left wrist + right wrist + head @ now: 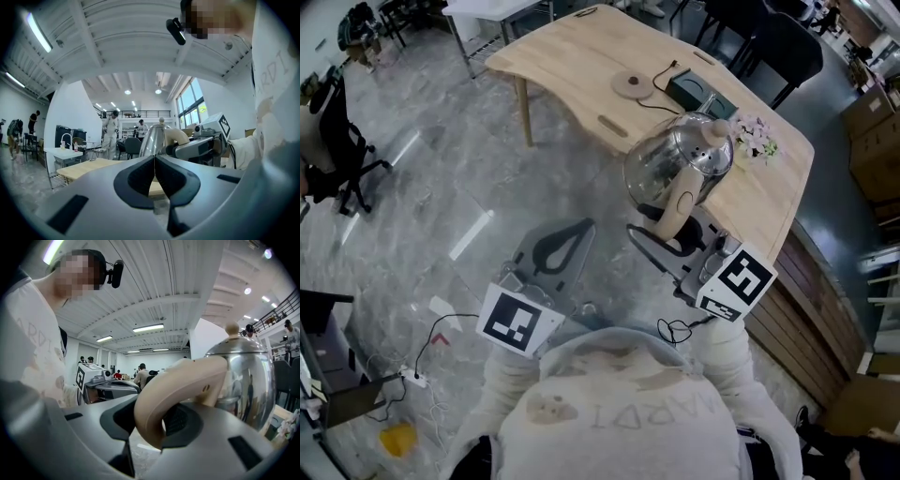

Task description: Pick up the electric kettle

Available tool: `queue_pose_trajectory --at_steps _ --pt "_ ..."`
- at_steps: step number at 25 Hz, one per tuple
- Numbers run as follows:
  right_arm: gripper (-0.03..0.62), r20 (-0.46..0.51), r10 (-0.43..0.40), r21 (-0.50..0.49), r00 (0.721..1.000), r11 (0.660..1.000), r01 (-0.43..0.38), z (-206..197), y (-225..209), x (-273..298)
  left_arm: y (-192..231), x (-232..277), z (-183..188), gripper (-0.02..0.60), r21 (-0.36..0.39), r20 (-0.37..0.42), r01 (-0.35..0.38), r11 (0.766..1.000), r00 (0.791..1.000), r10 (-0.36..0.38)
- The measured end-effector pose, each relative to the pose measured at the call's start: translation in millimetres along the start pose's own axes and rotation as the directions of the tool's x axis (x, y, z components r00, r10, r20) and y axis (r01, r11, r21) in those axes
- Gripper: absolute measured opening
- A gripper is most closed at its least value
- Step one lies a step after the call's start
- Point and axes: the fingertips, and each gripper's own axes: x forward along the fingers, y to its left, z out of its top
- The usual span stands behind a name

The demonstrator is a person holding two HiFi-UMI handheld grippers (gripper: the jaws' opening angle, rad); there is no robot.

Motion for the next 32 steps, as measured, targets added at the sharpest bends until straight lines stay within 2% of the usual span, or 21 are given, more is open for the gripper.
queue_pose_trajectory --at_steps 6,16,23,32 --pt "0.126 0.020 0.007 -0.013 1.000 1.000 -0.007 12.5 13.8 -23.2 -24.2 9.8 12.1 0.014 0.034 0.015 0.032 0.999 0.999 -0.033" --pt "0.126 0.044 -0.004 -0.021 0.999 1.000 0.004 18.6 38.3 -83.0 -93.1 12.6 33.9 0.014 0.071 0.026 0.069 0.995 0.997 -0.071" --pt "0.126 0.060 -0.029 -0.033 0.998 0.999 0.031 25.6 43.6 -91.6 -103.8 8.1 44.5 0.014 0.089 0.029 0.084 0.992 0.996 -0.087" --pt "0.126 0.083 -0.047 -0.051 0.995 0.997 0.051 29.7 74.6 -126.8 -144.6 -6.8 53.4 0.014 0.108 0.041 0.110 0.988 0.993 -0.115"
